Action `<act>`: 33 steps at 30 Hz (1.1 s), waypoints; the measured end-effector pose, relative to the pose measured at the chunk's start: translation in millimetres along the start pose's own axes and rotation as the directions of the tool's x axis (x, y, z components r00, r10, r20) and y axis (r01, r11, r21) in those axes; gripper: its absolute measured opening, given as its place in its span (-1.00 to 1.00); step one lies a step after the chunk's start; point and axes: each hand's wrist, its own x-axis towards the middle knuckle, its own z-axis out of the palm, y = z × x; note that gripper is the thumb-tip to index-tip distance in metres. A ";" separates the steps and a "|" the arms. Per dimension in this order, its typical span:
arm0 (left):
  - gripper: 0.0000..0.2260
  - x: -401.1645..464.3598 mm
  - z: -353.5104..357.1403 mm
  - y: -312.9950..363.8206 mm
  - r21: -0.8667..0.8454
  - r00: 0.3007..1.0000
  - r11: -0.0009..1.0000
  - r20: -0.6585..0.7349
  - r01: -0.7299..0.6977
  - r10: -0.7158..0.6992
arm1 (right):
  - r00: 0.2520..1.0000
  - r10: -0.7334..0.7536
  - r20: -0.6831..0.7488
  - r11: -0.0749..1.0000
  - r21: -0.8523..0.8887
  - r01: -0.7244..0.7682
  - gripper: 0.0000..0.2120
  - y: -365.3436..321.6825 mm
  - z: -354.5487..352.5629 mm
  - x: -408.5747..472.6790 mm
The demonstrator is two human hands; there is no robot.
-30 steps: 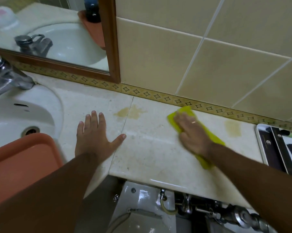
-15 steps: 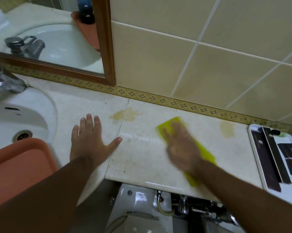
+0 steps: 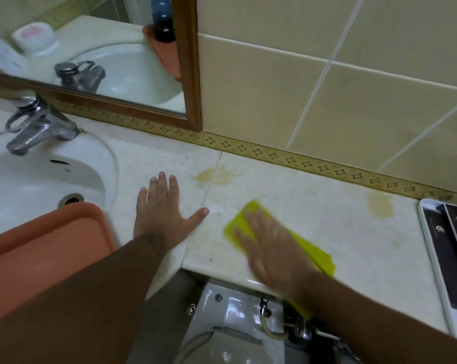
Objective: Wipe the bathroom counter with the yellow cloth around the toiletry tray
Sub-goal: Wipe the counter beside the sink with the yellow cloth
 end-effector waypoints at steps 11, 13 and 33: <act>0.08 -1.5 -10.9 -6.0 -0.028 0.993 0.999 0.112 -0.020 0.023 | 0.892 0.452 -0.018 0.891 0.051 -0.451 -0.37 57.0 -12.3 11.5; 0.05 6.1 -18.2 -13.9 -0.046 0.984 0.997 0.162 -0.060 0.067 | 0.989 0.149 -0.023 0.988 0.035 -0.148 -0.32 16.8 -6.7 11.6; -0.29 102.6 -10.2 -68.5 0.039 0.998 0.999 -0.049 0.036 -0.034 | 0.902 -0.432 -0.016 0.885 0.187 0.427 -0.44 -41.7 0.8 61.7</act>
